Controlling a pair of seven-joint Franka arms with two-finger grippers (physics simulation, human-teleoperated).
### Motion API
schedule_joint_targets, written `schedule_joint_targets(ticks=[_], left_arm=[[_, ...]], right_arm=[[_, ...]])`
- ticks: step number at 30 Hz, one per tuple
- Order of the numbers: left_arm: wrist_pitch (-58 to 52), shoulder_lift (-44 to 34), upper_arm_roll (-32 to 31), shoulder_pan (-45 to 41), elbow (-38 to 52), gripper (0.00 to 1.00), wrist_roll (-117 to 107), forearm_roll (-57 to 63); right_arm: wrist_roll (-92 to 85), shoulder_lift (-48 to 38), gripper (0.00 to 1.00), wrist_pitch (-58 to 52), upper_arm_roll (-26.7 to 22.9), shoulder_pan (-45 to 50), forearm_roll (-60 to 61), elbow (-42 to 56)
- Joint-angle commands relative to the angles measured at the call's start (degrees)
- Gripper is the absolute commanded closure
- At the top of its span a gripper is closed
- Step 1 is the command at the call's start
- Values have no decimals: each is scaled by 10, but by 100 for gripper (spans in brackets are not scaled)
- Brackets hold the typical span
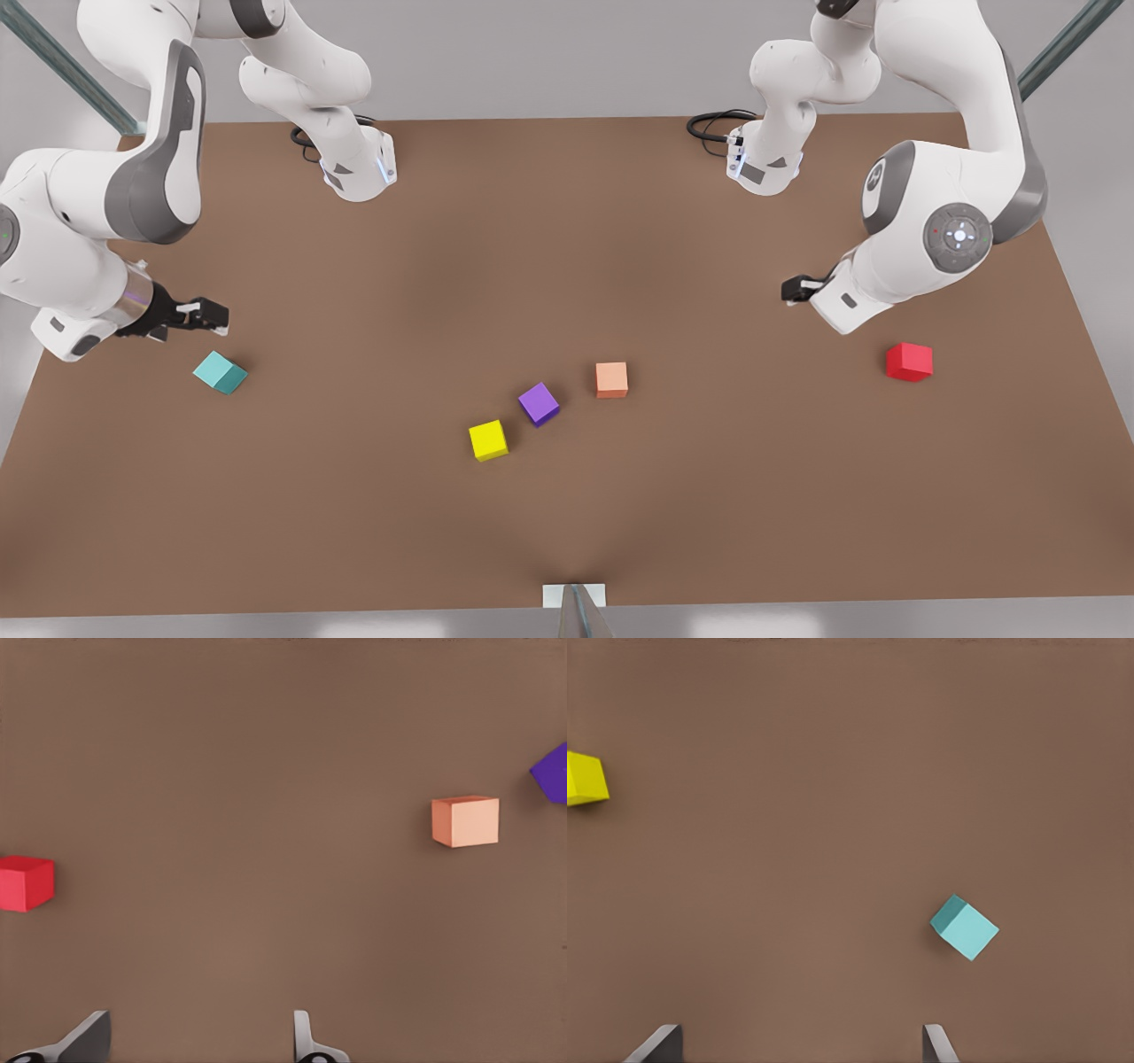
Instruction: Pick up red wooden cube and pass to hand red wooden cube and place in blue wooden cube
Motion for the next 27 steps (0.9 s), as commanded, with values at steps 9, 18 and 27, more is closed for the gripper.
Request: schedule_joint_targets(ticks=[9,18,27], left_arm=[[195,169,124,97,38,0,297,1],[385,202,126,217,-97,0,668,-2],[422,209,125,222,-172,0,709,-5]], right_arm=[[-29,3,0,20,1,1,-2,-1],[-33,6,0,17,1,3,-2,-4],[-36,6,0,14,2,5,-2,-8]])
